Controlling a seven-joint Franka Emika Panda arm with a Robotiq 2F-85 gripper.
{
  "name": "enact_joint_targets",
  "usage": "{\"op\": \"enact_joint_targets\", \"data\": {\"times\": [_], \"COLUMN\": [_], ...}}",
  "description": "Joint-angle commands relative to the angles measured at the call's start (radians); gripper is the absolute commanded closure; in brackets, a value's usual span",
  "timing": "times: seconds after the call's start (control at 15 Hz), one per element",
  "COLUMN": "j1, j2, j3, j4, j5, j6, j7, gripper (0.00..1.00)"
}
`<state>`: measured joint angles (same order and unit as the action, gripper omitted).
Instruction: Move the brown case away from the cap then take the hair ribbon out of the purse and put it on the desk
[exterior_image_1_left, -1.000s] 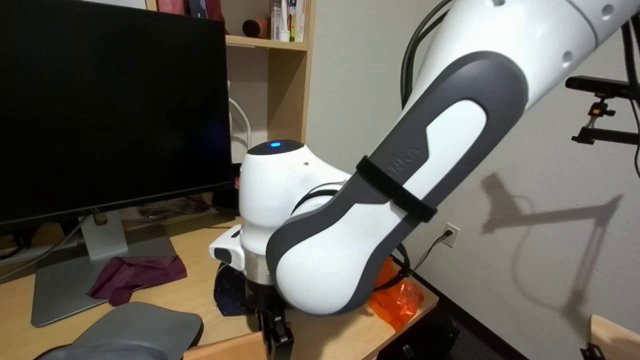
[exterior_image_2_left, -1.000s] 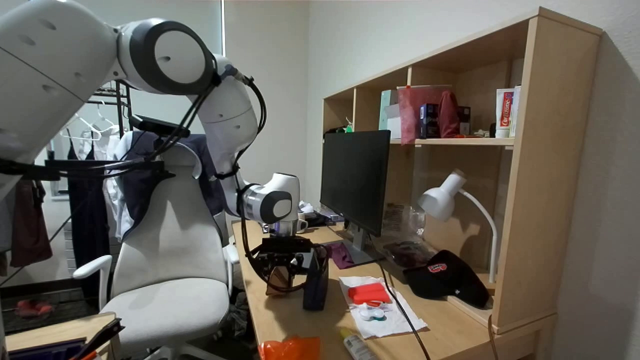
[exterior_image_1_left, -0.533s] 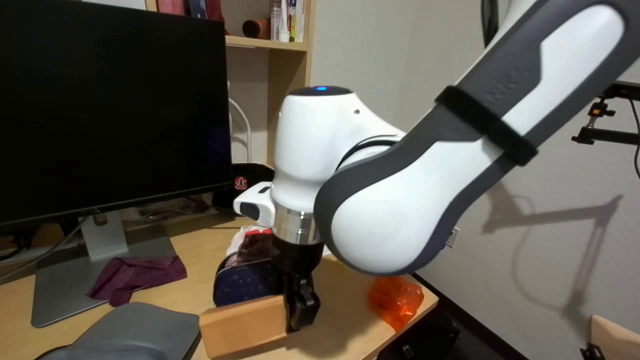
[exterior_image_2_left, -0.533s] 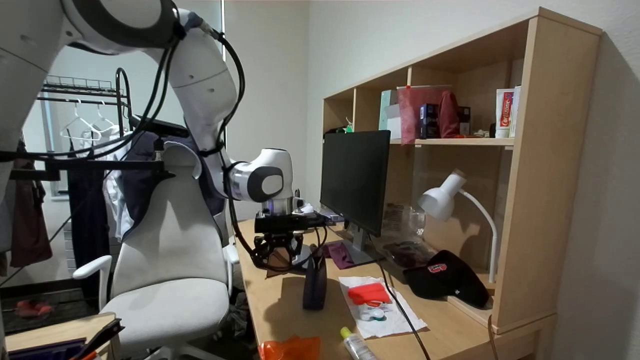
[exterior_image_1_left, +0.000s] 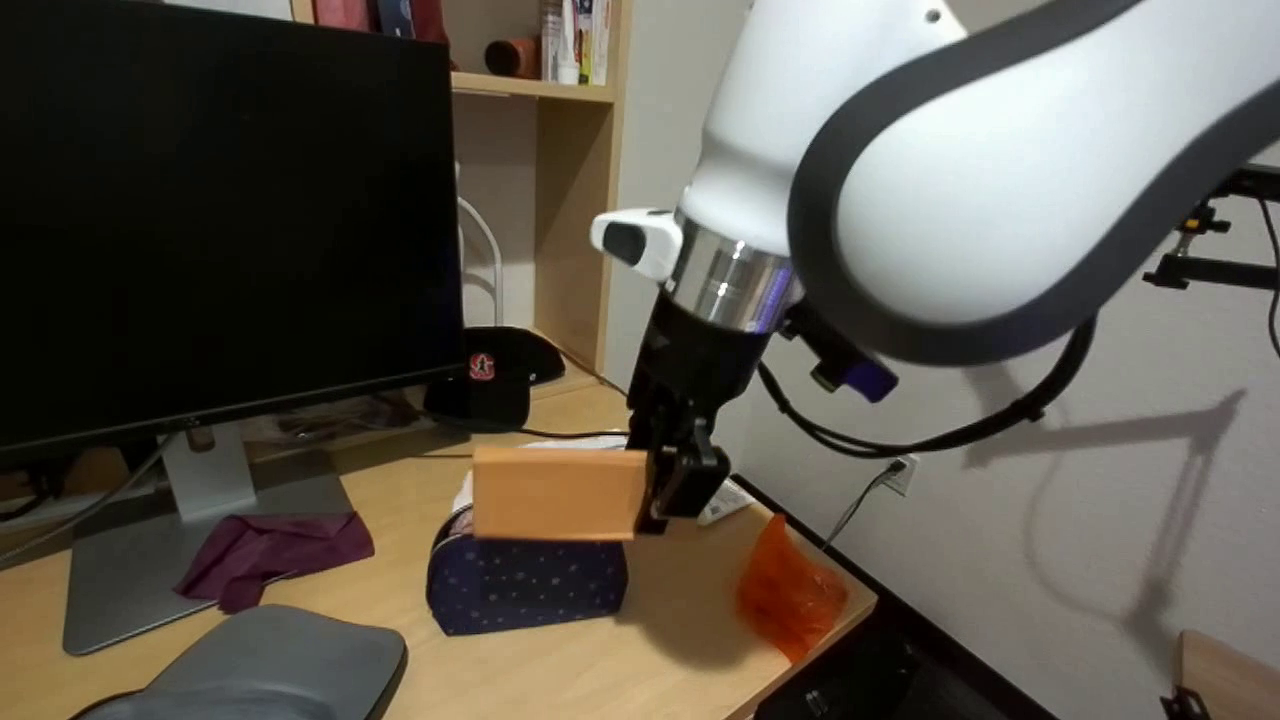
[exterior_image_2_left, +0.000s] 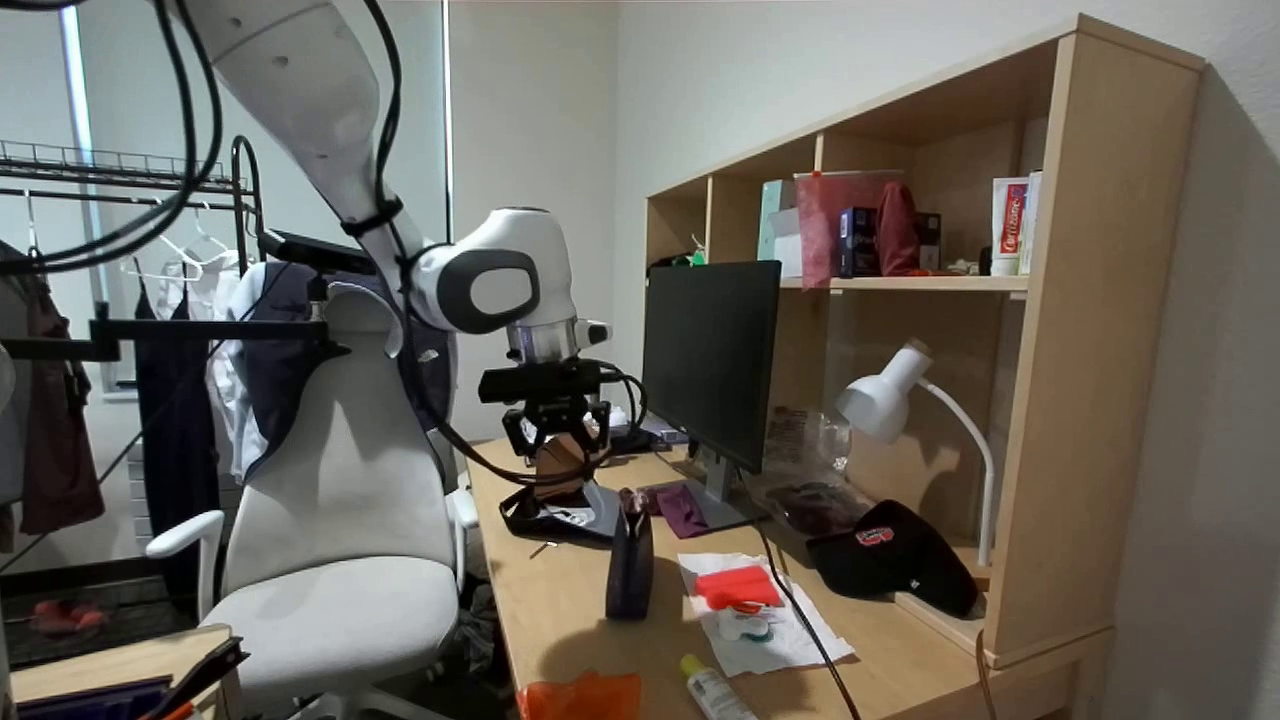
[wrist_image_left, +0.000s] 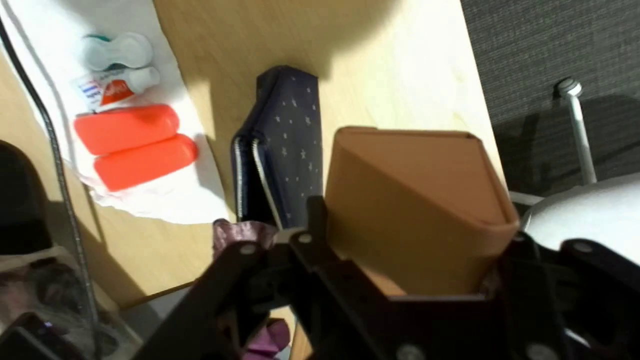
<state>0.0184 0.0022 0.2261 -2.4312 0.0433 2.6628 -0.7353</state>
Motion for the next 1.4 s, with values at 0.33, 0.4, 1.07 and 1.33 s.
{"op": "enact_joint_targets", "data": {"times": [0.33, 0.4, 1.07, 1.33], "j1": [0.04, 0.041, 0.0, -0.057], "j2": [-0.175, -0.179, 0.027, 0.164], "j3": [-0.199, -0.202, -0.302, -0.307], "j4": [-0.08, -0.084, 0.242, 0.426], "j5": [0.101, 0.101, 0.207, 0.233], "j6": [-0.001, -0.001, -0.238, -0.325], "j7": [-0.125, -0.127, -0.111, -0.008], "gripper": [0.37, 0.37, 0.62, 0.62]}}
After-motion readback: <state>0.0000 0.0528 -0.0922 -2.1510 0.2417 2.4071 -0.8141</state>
